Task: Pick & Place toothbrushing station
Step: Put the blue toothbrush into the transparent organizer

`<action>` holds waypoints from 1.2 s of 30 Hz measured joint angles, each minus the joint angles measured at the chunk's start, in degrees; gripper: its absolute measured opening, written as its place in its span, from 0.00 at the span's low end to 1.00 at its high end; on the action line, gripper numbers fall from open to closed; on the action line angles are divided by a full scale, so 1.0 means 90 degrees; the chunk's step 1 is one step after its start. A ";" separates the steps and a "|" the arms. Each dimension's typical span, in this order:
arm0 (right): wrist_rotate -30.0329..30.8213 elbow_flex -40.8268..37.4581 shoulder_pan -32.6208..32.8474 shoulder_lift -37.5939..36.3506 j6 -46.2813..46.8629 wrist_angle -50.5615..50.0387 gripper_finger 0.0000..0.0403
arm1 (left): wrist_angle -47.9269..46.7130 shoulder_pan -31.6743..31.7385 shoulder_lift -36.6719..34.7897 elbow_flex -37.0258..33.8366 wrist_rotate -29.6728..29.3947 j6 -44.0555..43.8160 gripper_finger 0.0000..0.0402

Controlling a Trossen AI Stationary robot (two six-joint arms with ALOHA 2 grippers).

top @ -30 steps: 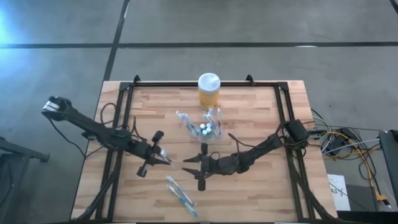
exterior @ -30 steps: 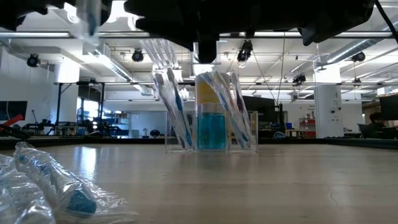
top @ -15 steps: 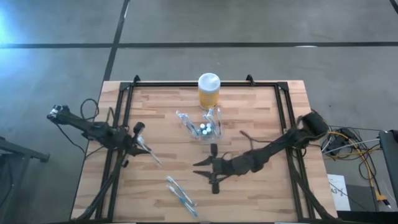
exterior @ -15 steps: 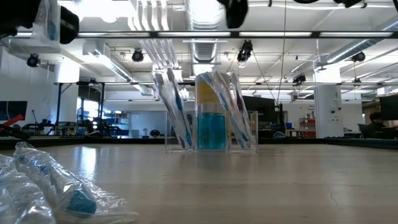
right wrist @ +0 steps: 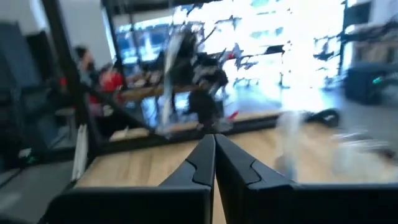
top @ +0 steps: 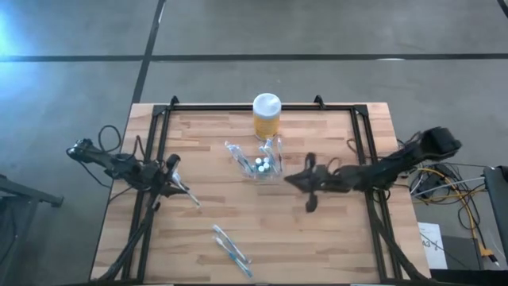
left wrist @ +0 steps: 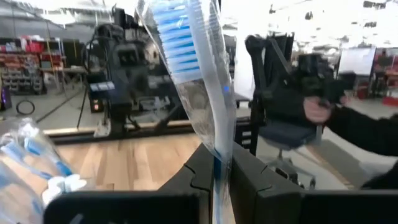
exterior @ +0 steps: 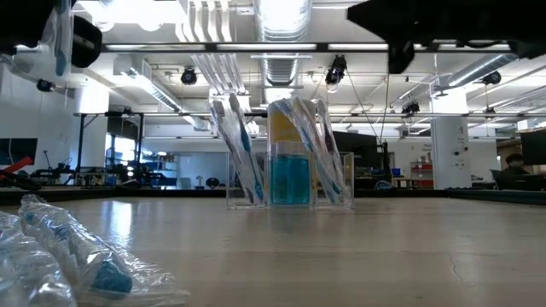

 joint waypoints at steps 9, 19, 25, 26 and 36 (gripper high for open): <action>0.0202 -0.1085 0.0006 -0.2003 -0.0203 0.0058 0.02 | -0.0088 0.0000 -0.0006 0.0129 0.0015 -0.0041 0.06; 0.0211 -0.2349 0.0006 -0.2885 -0.0111 0.0525 0.02 | -0.0090 -0.0002 -0.0006 0.0113 0.0018 -0.0266 0.06; 0.0221 -0.2422 0.0011 -0.2793 -0.0043 0.0756 0.02 | 0.0000 -0.0002 -0.0006 0.0102 -0.0048 -0.0432 0.06; 0.0216 -0.2424 0.0013 -0.2804 -0.0045 0.0718 0.02 | 0.0073 -0.0002 -0.0005 0.0100 -0.0093 -0.0417 0.06; 0.0206 -0.2427 0.0021 -0.2689 -0.0243 0.0688 0.02 | 0.0461 0.0005 0.0337 0.0066 -0.0335 -0.0295 0.06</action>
